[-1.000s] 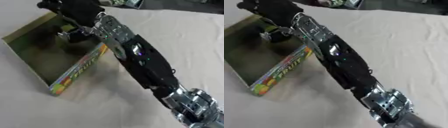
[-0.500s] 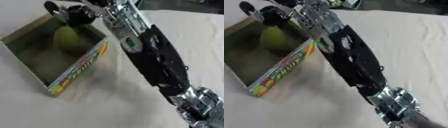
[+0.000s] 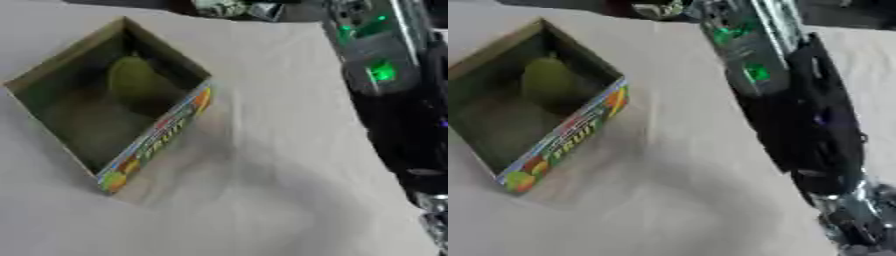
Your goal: Pick up objects on the table and place them in the box.
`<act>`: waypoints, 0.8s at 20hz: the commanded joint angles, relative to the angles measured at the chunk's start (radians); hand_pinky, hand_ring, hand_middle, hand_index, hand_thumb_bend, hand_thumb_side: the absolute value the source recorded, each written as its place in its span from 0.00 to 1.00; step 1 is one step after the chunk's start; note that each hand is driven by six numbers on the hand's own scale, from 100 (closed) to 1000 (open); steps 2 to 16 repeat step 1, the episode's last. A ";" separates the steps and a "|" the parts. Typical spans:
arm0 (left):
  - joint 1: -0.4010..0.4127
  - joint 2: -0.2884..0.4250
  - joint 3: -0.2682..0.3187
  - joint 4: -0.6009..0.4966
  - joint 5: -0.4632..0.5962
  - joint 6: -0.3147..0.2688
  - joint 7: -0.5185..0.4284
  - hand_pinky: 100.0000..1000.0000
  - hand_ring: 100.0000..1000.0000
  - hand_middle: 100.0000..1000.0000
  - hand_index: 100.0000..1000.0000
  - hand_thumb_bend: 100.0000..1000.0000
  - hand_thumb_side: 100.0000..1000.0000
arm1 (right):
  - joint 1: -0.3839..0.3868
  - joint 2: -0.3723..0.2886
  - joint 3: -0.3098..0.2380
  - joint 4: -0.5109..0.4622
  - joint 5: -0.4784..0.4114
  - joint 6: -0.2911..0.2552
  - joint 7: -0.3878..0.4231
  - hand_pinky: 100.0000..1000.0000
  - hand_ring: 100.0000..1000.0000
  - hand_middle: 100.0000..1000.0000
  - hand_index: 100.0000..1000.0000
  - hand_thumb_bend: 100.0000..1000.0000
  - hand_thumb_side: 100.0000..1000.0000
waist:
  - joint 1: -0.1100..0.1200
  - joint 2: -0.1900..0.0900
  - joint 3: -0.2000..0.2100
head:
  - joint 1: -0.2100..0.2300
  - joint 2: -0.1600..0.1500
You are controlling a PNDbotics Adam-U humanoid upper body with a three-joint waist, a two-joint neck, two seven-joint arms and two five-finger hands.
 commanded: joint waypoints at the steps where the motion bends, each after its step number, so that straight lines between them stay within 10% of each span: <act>1: -0.007 0.029 0.012 -0.020 -0.002 0.004 -0.001 0.50 0.54 0.51 0.67 0.00 0.52 | 0.057 -0.112 -0.063 -0.072 -0.137 0.031 -0.047 0.79 0.77 0.71 0.86 0.00 0.00 | 0.007 -0.020 -0.005 | 0.030 -0.004; 16: -0.007 0.029 0.012 -0.020 -0.002 0.004 -0.001 0.50 0.54 0.51 0.67 0.00 0.52 | 0.057 -0.112 -0.063 -0.072 -0.137 0.031 -0.047 0.79 0.77 0.71 0.86 0.00 0.00 | 0.007 -0.020 -0.005 | 0.030 -0.004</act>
